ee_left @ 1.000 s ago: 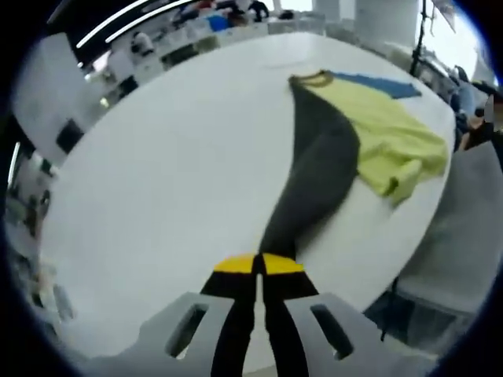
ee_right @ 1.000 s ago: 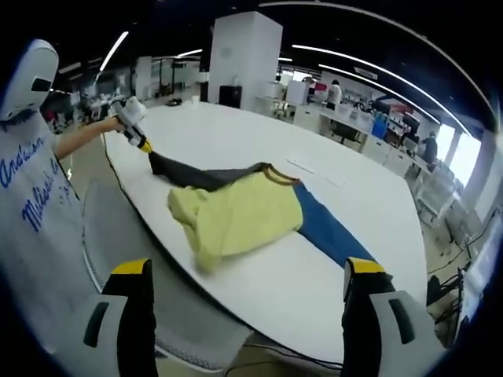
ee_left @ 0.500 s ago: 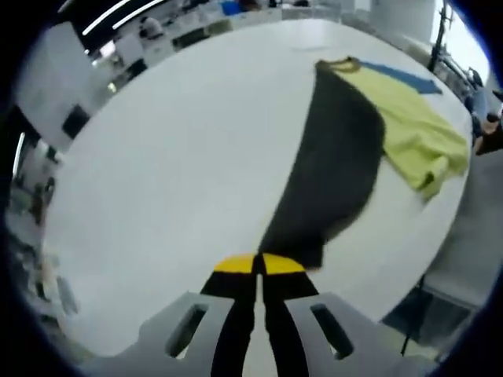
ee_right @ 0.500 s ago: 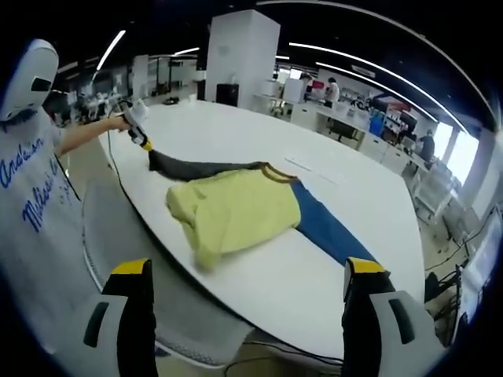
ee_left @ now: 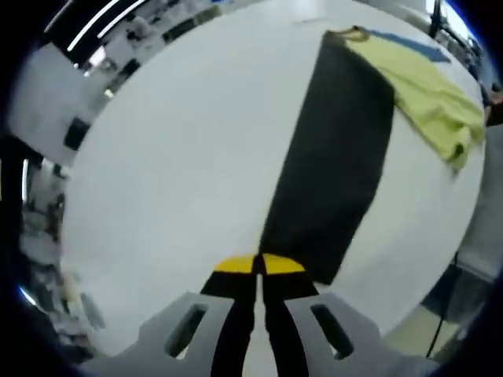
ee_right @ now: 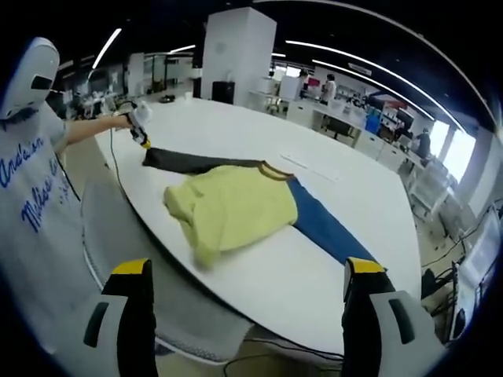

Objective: Fold the garment on the visible template until the final outline fits inside the template.

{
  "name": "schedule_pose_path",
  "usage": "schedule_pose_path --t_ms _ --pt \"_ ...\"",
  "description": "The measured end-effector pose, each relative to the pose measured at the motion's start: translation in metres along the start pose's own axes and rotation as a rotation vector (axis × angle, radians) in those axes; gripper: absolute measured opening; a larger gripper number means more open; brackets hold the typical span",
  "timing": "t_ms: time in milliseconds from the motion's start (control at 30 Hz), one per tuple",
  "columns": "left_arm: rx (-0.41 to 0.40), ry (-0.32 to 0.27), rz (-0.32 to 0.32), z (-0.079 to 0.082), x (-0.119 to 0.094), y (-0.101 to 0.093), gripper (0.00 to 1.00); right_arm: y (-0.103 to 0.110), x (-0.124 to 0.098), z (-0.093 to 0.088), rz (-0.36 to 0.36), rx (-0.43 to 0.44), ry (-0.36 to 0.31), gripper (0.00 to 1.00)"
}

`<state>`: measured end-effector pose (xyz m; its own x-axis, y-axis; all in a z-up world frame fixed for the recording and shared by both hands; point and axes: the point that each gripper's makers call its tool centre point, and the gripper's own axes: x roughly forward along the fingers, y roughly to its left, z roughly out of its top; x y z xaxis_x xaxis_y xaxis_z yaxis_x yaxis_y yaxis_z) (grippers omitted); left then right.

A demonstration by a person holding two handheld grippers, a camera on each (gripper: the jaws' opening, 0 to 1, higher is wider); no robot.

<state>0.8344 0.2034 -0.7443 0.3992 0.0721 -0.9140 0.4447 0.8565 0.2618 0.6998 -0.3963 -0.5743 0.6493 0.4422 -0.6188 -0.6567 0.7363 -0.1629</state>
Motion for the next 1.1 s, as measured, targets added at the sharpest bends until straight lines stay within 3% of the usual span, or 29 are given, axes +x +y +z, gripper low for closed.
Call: schedule_pose_path --t_ms 167,533,733,1100 --pt "0.019 0.012 0.005 0.000 0.001 0.004 0.00 0.001 -0.003 -0.001 -0.016 0.010 0.008 1.00" --pt "0.060 0.019 0.052 0.006 0.016 0.034 0.00 0.009 -0.004 -0.001 -0.034 0.023 0.025 1.00" --pt "0.077 0.042 0.050 0.009 0.029 0.053 0.00 0.015 -0.004 0.004 -0.043 0.027 0.025 1.00" --pt "0.082 0.055 0.039 0.009 0.047 0.066 0.00 0.022 -0.004 0.006 -0.055 0.037 0.039 1.00"
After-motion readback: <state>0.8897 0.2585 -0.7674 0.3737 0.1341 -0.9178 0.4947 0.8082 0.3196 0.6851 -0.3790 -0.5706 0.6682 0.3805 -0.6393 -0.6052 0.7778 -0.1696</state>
